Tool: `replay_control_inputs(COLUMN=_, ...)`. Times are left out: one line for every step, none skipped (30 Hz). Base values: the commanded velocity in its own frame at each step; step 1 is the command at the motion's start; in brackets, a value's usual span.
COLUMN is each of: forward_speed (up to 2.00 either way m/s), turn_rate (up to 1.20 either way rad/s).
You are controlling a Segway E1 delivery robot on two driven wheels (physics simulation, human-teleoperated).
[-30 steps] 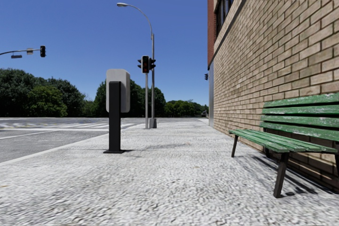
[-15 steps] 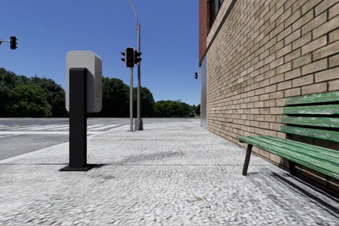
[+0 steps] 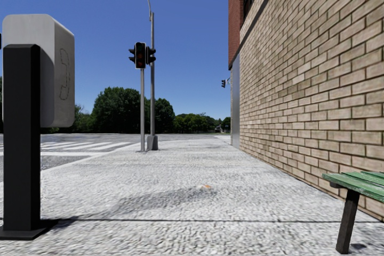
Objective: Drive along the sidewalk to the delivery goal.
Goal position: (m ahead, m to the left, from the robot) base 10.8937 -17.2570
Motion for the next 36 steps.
replay_control_inputs(forward_speed=2.0, turn_rate=0.0)
replay_control_inputs(forward_speed=2.0, turn_rate=0.0)
replay_control_inputs(forward_speed=2.0, turn_rate=0.0)
replay_control_inputs(forward_speed=2.0, turn_rate=0.0)
replay_control_inputs(forward_speed=2.0, turn_rate=0.0)
replay_control_inputs(forward_speed=2.0, turn_rate=0.0)
replay_control_inputs(forward_speed=2.0, turn_rate=0.0)
replay_control_inputs(forward_speed=2.0, turn_rate=0.0)
replay_control_inputs(forward_speed=2.0, turn_rate=0.0)
replay_control_inputs(forward_speed=2.0, turn_rate=0.0)
replay_control_inputs(forward_speed=2.0, turn_rate=0.0)
replay_control_inputs(forward_speed=2.0, turn_rate=0.0)
replay_control_inputs(forward_speed=2.0, turn_rate=0.0)
replay_control_inputs(forward_speed=2.0, turn_rate=0.0)
replay_control_inputs(forward_speed=2.0, turn_rate=0.0)
replay_control_inputs(forward_speed=2.0, turn_rate=0.0)
replay_control_inputs(forward_speed=2.0, turn_rate=0.0)
replay_control_inputs(forward_speed=2.0, turn_rate=0.0)
replay_control_inputs(forward_speed=2.0, turn_rate=0.0)
replay_control_inputs(forward_speed=2.0, turn_rate=0.0)
replay_control_inputs(forward_speed=2.0, turn_rate=0.0)
replay_control_inputs(forward_speed=2.0, turn_rate=0.0)
replay_control_inputs(forward_speed=2.0, turn_rate=0.0)
replay_control_inputs(forward_speed=2.0, turn_rate=0.0)
replay_control_inputs(forward_speed=2.0, turn_rate=0.0)
replay_control_inputs(forward_speed=2.0, turn_rate=0.0)
replay_control_inputs(forward_speed=2.0, turn_rate=0.0)
replay_control_inputs(forward_speed=2.0, turn_rate=0.0)
replay_control_inputs(forward_speed=2.0, turn_rate=0.0)
replay_control_inputs(forward_speed=2.0, turn_rate=0.0)
replay_control_inputs(forward_speed=2.0, turn_rate=0.0)
replay_control_inputs(forward_speed=2.0, turn_rate=0.0)
replay_control_inputs(forward_speed=2.0, turn_rate=0.0)
replay_control_inputs(forward_speed=2.0, turn_rate=0.0)
replay_control_inputs(forward_speed=2.0, turn_rate=0.0)
replay_control_inputs(forward_speed=2.0, turn_rate=0.0)
